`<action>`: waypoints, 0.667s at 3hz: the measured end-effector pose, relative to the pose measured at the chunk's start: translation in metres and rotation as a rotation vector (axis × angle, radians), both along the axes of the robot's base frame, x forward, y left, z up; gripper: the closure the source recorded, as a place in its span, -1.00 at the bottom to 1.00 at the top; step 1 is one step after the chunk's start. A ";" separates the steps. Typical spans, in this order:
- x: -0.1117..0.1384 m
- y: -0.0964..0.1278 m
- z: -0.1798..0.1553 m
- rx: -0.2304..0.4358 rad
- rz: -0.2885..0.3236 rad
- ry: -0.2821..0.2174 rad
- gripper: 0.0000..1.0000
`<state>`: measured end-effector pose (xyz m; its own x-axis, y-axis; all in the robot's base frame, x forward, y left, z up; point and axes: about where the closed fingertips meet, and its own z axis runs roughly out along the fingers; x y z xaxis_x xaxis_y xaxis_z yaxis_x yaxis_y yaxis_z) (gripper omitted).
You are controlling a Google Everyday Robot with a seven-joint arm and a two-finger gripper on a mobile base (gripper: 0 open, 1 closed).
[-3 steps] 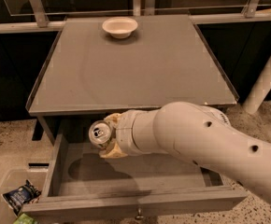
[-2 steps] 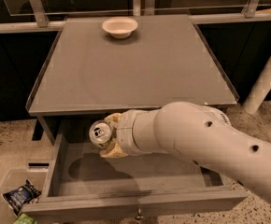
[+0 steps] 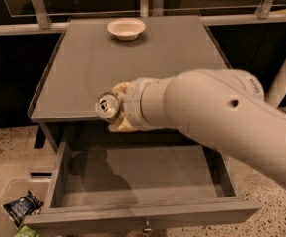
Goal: Pick 7up can from top drawer and place on counter
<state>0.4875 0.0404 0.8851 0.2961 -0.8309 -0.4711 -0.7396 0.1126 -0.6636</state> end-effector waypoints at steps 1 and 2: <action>0.027 -0.032 0.050 -0.014 -0.083 -0.070 1.00; 0.066 -0.080 0.082 0.024 -0.191 -0.021 1.00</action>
Offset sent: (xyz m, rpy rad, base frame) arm 0.1107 -0.1559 0.1096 0.0261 0.1542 -0.3299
